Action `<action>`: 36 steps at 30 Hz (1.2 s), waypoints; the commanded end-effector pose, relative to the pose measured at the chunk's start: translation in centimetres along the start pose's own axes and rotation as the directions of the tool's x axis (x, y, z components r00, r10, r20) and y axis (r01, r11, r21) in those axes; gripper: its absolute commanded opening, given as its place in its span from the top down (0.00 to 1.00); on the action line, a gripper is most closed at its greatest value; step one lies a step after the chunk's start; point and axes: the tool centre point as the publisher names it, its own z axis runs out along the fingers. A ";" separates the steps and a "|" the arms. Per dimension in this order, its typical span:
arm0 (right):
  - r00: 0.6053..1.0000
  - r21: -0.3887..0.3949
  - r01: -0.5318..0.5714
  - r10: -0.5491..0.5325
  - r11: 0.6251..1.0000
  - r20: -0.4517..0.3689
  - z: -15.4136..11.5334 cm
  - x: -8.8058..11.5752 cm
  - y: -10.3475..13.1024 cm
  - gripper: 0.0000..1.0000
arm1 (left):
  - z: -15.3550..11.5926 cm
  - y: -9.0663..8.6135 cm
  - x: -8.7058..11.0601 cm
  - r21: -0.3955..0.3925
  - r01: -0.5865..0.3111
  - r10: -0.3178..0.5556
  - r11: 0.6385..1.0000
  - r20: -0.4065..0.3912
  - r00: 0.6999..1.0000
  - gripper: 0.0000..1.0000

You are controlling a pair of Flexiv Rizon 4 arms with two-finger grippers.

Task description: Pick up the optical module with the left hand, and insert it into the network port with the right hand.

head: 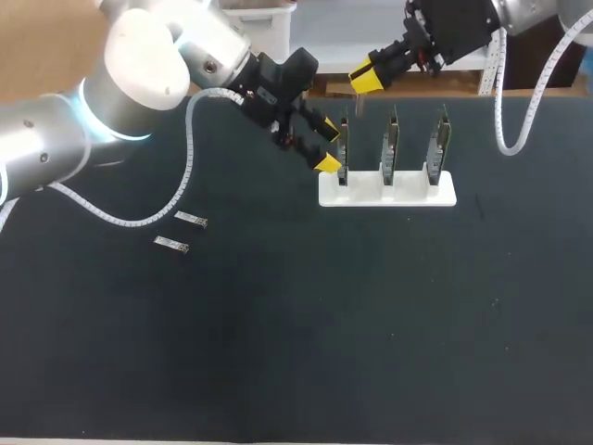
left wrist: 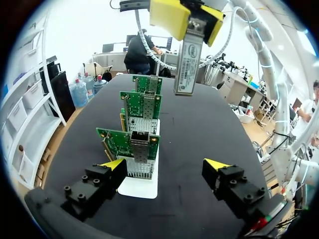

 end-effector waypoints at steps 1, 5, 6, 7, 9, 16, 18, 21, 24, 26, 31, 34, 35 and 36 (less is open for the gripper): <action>1.000 -0.015 -0.003 0.003 1.000 0.004 0.4 0.1 -0.8 1.00 | 0.0 0.1 -0.1 0.002 0.003 -0.003 1.000 -0.005 1.000 0.00; 1.000 -0.024 -0.007 0.007 1.000 0.001 0.7 0.3 -0.8 1.00 | 0.0 0.1 -0.1 0.002 0.003 -0.003 1.000 -0.005 1.000 0.00; 1.000 -0.025 -0.008 0.008 1.000 0.001 0.7 0.4 -0.8 1.00 | 0.0 0.1 -0.1 0.002 0.003 -0.003 1.000 -0.005 1.000 0.00; 1.000 -0.027 -0.011 0.011 1.000 0.001 0.7 0.4 -0.9 1.00 | 0.0 0.1 -0.1 0.002 0.003 -0.003 1.000 -0.005 1.000 0.00; 1.000 -0.028 -0.015 0.015 0.999 0.002 0.8 0.6 -0.9 1.00 | 0.0 0.1 -0.1 0.002 0.003 -0.003 1.000 -0.005 1.000 0.00; 1.000 -0.038 -0.019 0.019 0.999 0.003 1.2 0.6 -1.2 1.00 | 0.0 0.1 -0.1 0.002 0.003 -0.003 1.000 -0.005 1.000 0.00; 1.000 -0.039 -0.020 0.020 0.999 0.005 1.3 0.6 -1.2 1.00 | 0.0 0.1 -0.1 0.002 0.003 -0.003 1.000 -0.005 1.000 0.00; 1.000 -0.042 -0.024 0.024 0.999 0.008 1.4 0.7 -1.3 1.00 | 0.0 0.1 -0.1 0.002 0.003 -0.003 1.000 -0.005 1.000 0.00; 1.000 -0.044 -0.028 0.029 0.999 0.007 1.6 0.8 -1.5 1.00 | 0.0 0.1 -0.1 0.002 0.003 -0.003 1.000 -0.005 1.000 0.00; 1.000 -0.046 -0.030 0.031 0.998 0.006 1.7 0.9 -1.5 1.00 | 0.0 0.1 -0.1 0.002 0.003 -0.003 1.000 -0.005 1.000 0.00; 0.999 -0.050 -0.037 0.037 0.998 0.003 1.9 1.1 -1.7 1.00 | 0.0 0.1 -0.1 0.002 0.003 -0.003 1.000 -0.005 1.000 0.00; 0.999 -0.053 -0.041 0.041 0.998 0.003 2.1 1.2 -1.8 1.00 | 0.0 0.1 -0.1 0.002 0.003 -0.003 1.000 -0.005 1.000 0.00; 0.999 -0.054 -0.042 0.042 0.998 0.003 2.2 1.2 -1.8 1.00 | 0.0 0.1 -0.1 0.002 0.003 -0.003 1.000 -0.005 1.000 0.00; 0.999 -0.053 -0.042 0.043 0.998 0.003 2.2 1.2 -1.8 1.00 | 0.0 0.1 -0.1 0.002 0.003 -0.003 1.000 -0.005 1.000 0.00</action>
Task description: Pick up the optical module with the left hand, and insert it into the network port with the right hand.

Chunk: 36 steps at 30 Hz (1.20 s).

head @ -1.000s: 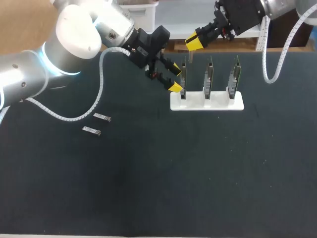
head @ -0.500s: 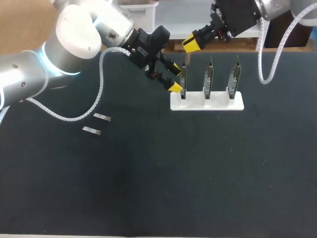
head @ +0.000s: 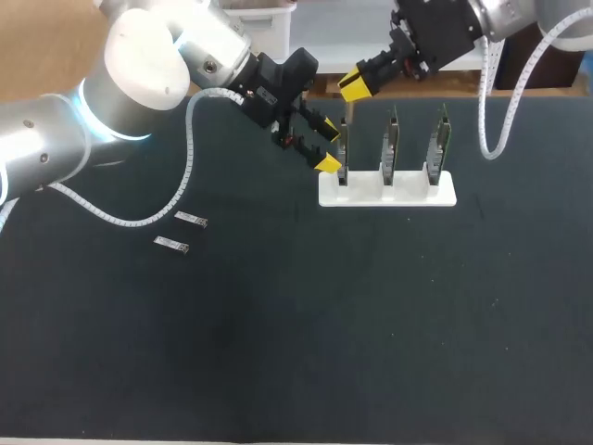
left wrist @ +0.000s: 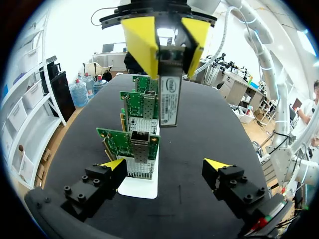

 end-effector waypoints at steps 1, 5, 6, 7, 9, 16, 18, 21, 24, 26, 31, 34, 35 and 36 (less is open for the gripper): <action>1.000 -0.005 0.000 0.000 1.000 0.001 0.2 0.0 -0.4 1.00 | 0.0 0.1 -0.1 0.002 0.003 -0.003 1.000 -0.005 1.000 0.00; 1.000 -0.005 0.001 -0.001 1.000 0.001 0.3 0.0 -0.5 1.00 | 0.0 0.1 -0.1 0.002 0.003 -0.003 1.000 -0.005 1.000 0.00; 1.000 -0.005 0.001 -0.001 1.000 0.001 0.3 0.0 -0.6 1.00 | 0.0 0.1 -0.1 0.002 0.003 -0.003 1.000 -0.005 1.000 0.00; 1.000 -0.005 0.000 0.000 1.000 0.002 0.3 0.0 -0.6 1.00 | 0.0 0.1 -0.1 0.002 0.003 -0.003 1.000 -0.005 1.000 0.00; 1.000 -0.004 0.002 -0.002 1.000 0.000 0.3 0.0 -0.7 1.00 | 0.0 0.1 -0.1 0.002 0.003 -0.003 1.000 -0.005 1.000 0.00; 1.000 0.001 0.013 -0.013 1.000 -0.019 0.3 0.1 -0.9 1.00 | 0.0 0.1 -0.1 0.002 0.003 -0.003 1.000 -0.005 1.000 0.00; 1.000 -0.002 0.018 -0.018 1.000 -0.021 0.3 0.2 -0.9 1.00 | 0.0 0.1 -0.1 0.002 0.003 -0.003 1.000 -0.005 1.000 0.00; 1.000 -0.004 0.017 -0.017 1.000 -0.022 0.5 0.2 -0.9 1.00 | 0.0 0.1 -0.1 0.002 0.003 -0.003 1.000 -0.005 1.000 0.00; 1.000 -0.002 0.015 -0.015 1.000 -0.022 0.6 0.3 -0.9 1.00 | 0.0 0.1 -0.1 0.002 0.003 -0.003 1.000 -0.005 1.000 0.00; 1.000 0.000 0.013 -0.013 1.000 -0.028 0.7 0.4 -1.0 1.00 | 0.0 0.1 -0.1 0.002 0.003 -0.003 1.000 -0.005 1.000 0.00; 0.999 0.010 0.022 -0.022 1.000 -0.041 0.9 0.5 -1.1 1.00 | 0.0 0.1 -0.1 0.002 0.003 -0.003 1.000 -0.005 1.000 0.00; 0.999 0.013 0.022 -0.022 1.000 -0.039 1.0 0.4 -1.2 1.00 | 0.0 0.1 -0.1 0.002 0.003 -0.003 1.000 -0.005 1.000 0.00; 0.999 0.013 0.022 -0.021 1.000 -0.036 1.0 0.4 -1.3 1.00 | 0.0 0.1 -0.1 0.002 0.003 -0.003 1.000 -0.005 1.000 0.00; 0.999 0.016 0.022 -0.021 1.000 -0.035 0.9 0.4 -1.3 1.00 | 0.0 0.1 -0.1 0.002 0.003 -0.003 1.000 -0.005 1.000 0.00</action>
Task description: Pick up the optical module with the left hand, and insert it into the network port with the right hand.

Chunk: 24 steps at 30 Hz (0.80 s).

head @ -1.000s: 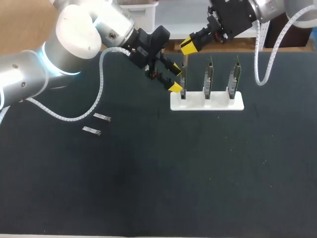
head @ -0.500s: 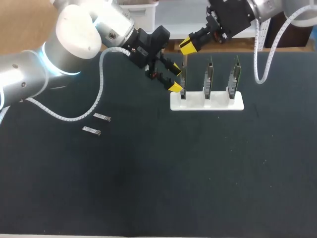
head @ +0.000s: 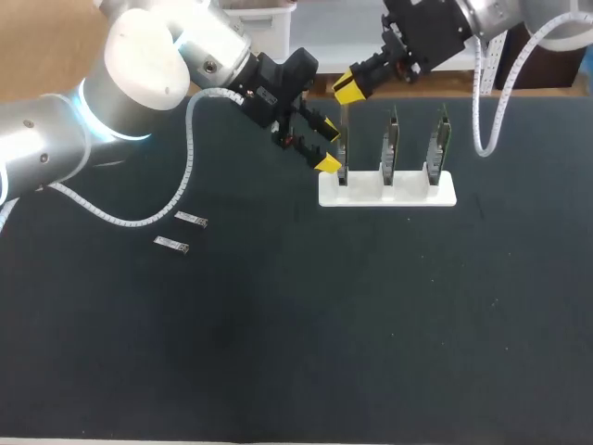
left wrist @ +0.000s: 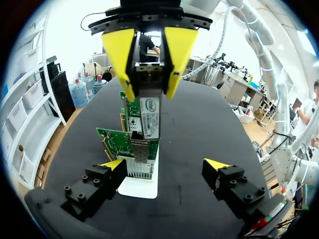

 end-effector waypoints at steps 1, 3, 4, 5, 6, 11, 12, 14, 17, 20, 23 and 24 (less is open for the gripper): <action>1.000 0.005 -0.001 0.001 1.000 0.007 0.0 0.0 -0.1 1.00 | 0.0 0.1 -0.1 0.002 0.003 -0.003 1.000 -0.005 1.000 0.00; 1.000 0.010 -0.001 0.001 1.000 0.011 0.0 0.0 -0.2 1.00 | 0.0 0.1 -0.1 0.002 0.003 -0.003 1.000 -0.005 1.000 0.00; 1.000 0.011 -0.002 0.002 1.000 0.014 0.0 0.0 -0.2 1.00 | 0.0 0.1 -0.1 0.002 0.003 -0.003 1.000 -0.005 1.000 0.00; 1.000 0.015 -0.004 0.004 1.000 0.016 -0.1 0.0 -0.2 1.00 | 0.0 0.1 -0.1 0.002 0.003 -0.003 1.000 -0.005 1.000 0.00; 1.000 0.017 -0.004 0.004 1.000 0.016 -0.1 0.0 -0.3 1.00 | 0.0 0.1 -0.1 0.002 0.003 -0.003 1.000 -0.005 1.000 0.00; 1.000 0.029 -0.009 0.008 1.000 0.015 -0.1 0.2 -0.5 1.00 | 0.0 0.1 -0.1 0.002 0.003 -0.003 1.000 -0.005 1.000 0.00; 1.000 0.032 -0.009 0.008 0.999 0.015 -0.1 0.2 -0.6 1.00 | 0.0 0.1 -0.1 0.002 0.003 -0.003 1.000 -0.005 1.000 0.00; 1.000 0.035 -0.010 0.009 0.999 0.018 -0.2 0.2 -0.7 1.00 | 0.0 0.1 -0.1 0.002 0.003 -0.003 1.000 -0.005 1.000 0.00; 1.000 0.041 -0.011 0.010 0.999 0.020 -0.2 0.2 -0.8 1.00 | 0.0 0.1 -0.1 0.002 0.003 -0.003 1.000 -0.005 1.000 0.00; 1.000 0.044 -0.013 0.012 0.999 0.021 -0.2 0.2 -0.9 1.00 | 0.0 0.1 -0.1 0.002 0.003 -0.003 1.000 -0.005 1.000 0.00; 1.000 0.046 -0.015 0.014 0.999 0.022 -0.1 0.3 -1.0 1.00 | 0.0 0.1 -0.1 0.002 0.003 -0.003 1.000 -0.005 1.000 0.00; 1.000 0.052 -0.015 0.014 0.999 0.019 -0.1 0.3 -1.0 1.00 | 0.0 0.1 -0.1 0.002 0.003 -0.003 1.000 -0.005 1.000 0.00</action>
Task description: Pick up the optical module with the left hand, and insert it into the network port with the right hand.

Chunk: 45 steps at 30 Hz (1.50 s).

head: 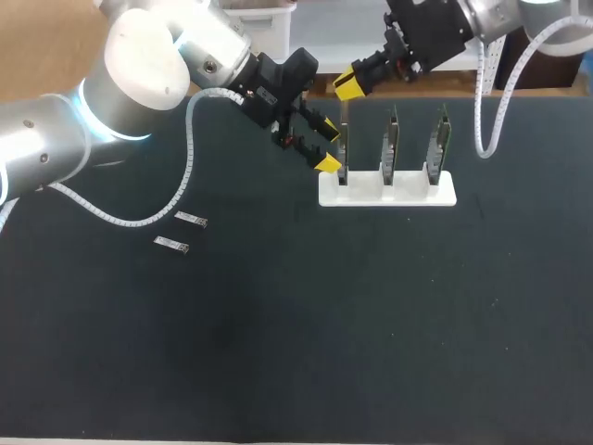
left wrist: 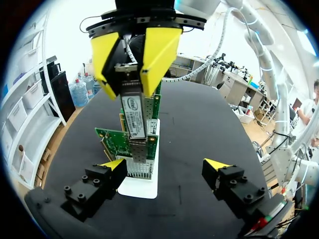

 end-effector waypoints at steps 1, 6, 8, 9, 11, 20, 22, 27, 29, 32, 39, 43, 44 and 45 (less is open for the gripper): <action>1.000 0.013 0.000 0.000 1.000 -0.003 0.2 0.2 0.0 1.00 | 0.0 0.1 -0.1 0.002 0.003 -0.003 1.000 -0.005 1.000 0.00; 1.000 0.015 0.000 0.000 1.000 -0.004 0.2 0.3 0.2 1.00 | 0.0 0.1 -0.1 0.002 0.003 -0.003 1.000 -0.005 1.000 0.00; 1.000 0.016 0.005 -0.005 1.000 -0.001 0.1 0.2 0.3 1.00 | 0.0 0.1 -0.1 0.002 0.003 -0.003 1.000 -0.005 1.000 0.00; 1.000 0.018 0.007 -0.007 1.000 0.001 0.0 0.1 0.4 1.00 | 0.0 0.1 -0.1 0.002 0.003 -0.003 1.000 -0.005 1.000 0.00; 1.000 0.028 0.012 -0.012 1.000 0.006 -0.2 -0.1 0.5 1.00 | 0.0 0.1 -0.1 0.002 0.003 -0.003 1.000 -0.005 1.000 0.00; 1.000 0.046 0.012 -0.013 0.999 0.022 -0.6 -0.2 0.4 1.00 | 0.0 0.1 -0.1 0.002 0.003 -0.003 1.000 -0.005 1.000 0.00; 1.000 0.047 0.012 -0.013 0.999 0.021 -0.6 -0.2 0.3 1.00 | 0.0 0.1 -0.1 0.002 0.003 -0.003 1.000 -0.005 1.000 0.00; 1.000 0.044 0.009 -0.009 0.999 0.016 -0.4 0.0 0.0 1.00 | 0.0 0.1 -0.1 0.002 0.003 -0.003 1.000 -0.005 1.000 0.00; 1.000 0.042 0.009 -0.010 0.999 0.015 -0.4 0.0 0.0 1.00 | 0.0 0.1 -0.1 0.002 0.003 -0.003 1.000 -0.005 1.000 0.00; 1.000 0.043 0.009 -0.010 0.999 0.019 -0.4 0.0 -0.1 1.00 | 0.0 0.1 -0.1 0.002 0.003 -0.003 1.000 -0.005 1.000 0.00; 1.000 0.043 0.010 -0.011 0.999 0.014 -0.3 0.0 -0.3 1.00 | 0.0 0.1 -0.1 0.002 0.003 -0.003 1.000 -0.005 1.000 0.00; 1.000 0.041 0.011 -0.011 0.999 0.010 -0.3 0.0 -0.3 1.00 | 0.0 0.1 -0.1 0.002 0.003 -0.003 1.000 -0.005 1.000 0.00; 1.000 0.040 0.010 -0.010 0.999 0.010 -0.3 0.0 -0.3 1.00 | 0.0 0.1 -0.1 0.002 0.003 -0.003 1.000 -0.005 1.000 0.00; 1.000 0.039 0.009 -0.009 0.999 0.010 -0.3 0.0 -0.3 1.00 | 0.0 0.1 -0.1 0.002 0.003 -0.003 1.000 -0.005 1.000 0.00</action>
